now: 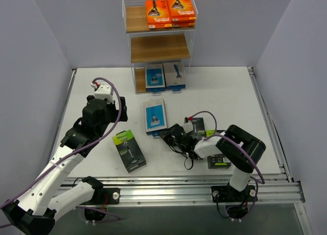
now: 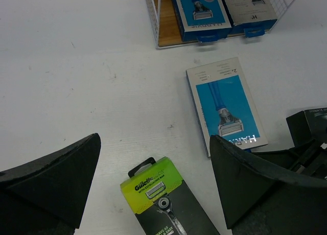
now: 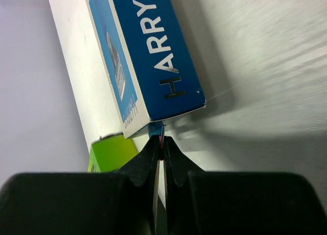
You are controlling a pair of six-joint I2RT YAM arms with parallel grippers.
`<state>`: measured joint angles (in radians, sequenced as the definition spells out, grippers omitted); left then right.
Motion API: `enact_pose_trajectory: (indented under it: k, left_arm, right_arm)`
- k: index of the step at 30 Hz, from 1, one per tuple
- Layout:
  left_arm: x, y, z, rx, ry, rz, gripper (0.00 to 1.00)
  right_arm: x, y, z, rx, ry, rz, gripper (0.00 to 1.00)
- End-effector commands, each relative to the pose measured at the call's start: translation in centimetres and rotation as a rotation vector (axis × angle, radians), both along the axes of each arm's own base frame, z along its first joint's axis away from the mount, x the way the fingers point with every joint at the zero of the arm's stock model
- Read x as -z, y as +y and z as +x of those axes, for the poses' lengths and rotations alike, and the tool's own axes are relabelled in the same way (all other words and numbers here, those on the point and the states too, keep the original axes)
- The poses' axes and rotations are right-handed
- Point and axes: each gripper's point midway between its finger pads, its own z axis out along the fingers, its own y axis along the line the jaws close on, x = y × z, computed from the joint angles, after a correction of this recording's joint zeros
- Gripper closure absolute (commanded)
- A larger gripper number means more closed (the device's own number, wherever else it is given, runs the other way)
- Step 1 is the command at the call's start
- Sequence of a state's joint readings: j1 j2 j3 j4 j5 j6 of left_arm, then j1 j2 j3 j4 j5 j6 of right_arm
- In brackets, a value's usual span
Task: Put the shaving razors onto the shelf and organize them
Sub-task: Grab a shaving razor with the right arm
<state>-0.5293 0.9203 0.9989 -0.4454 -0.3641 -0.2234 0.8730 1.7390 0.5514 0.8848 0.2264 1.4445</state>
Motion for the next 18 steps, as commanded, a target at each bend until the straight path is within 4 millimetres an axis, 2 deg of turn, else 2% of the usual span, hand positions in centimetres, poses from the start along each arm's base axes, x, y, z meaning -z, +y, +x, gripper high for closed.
enact_pose_trajectory:
  k: [1,6,7,8,9,10,11,12,13,14,18]
  left_arm:
    - [-0.7,0.0,0.4,-0.006,-0.033,0.004,0.04]
    - [-0.8,0.1,0.3,-0.007,-0.039,0.002,0.04]
    - [-0.8,0.1,0.4,-0.008,-0.038,0.004,0.04]
    - [-0.8,0.1,0.4,-0.008,-0.038,0.004,0.04]
    - [-0.7,0.1,0.4,-0.008,-0.035,0.005,0.03]
    - [-0.7,0.0,0.4,-0.005,-0.034,0.004,0.04]
    - [-0.7,0.0,0.4,-0.005,-0.033,0.005,0.04]
    - [-0.7,0.0,0.4,-0.003,-0.033,0.007,0.04]
    - [-0.7,0.0,0.4,-0.003,-0.033,0.007,0.03]
    - [-0.6,-0.1,0.4,-0.004,-0.032,0.006,0.04]
    - [-0.7,0.0,0.4,-0.004,-0.035,0.007,0.03]
  right_arm:
    - [-1.4,1.9,-0.5,-0.170,-0.027,0.000,1.00]
    - [-1.7,1.4,-0.4,-0.285,-0.020,0.000,1.00]
    - [-2.1,0.9,0.7,-0.302,-0.039,-0.017,1.00]
    - [-2.2,0.9,0.5,-0.351,-0.029,-0.020,1.00]
    - [-1.6,0.4,0.4,-0.375,0.000,-0.052,1.00]
    - [-2.6,0.7,1.2,-0.396,-0.019,-0.058,1.00]
    - [-2.8,0.0,1.9,-0.416,-0.040,-0.097,1.00]
    - [-2.4,-0.2,1.3,-0.462,-0.009,-0.116,1.00]
    - [-3.5,0.0,2.1,-0.482,-0.032,-0.119,1.00]
    - [-3.1,-1.0,2.6,-0.503,-0.024,-0.152,1.00]
    - [-3.8,-0.7,2.6,-0.653,-0.023,-0.161,1.00]
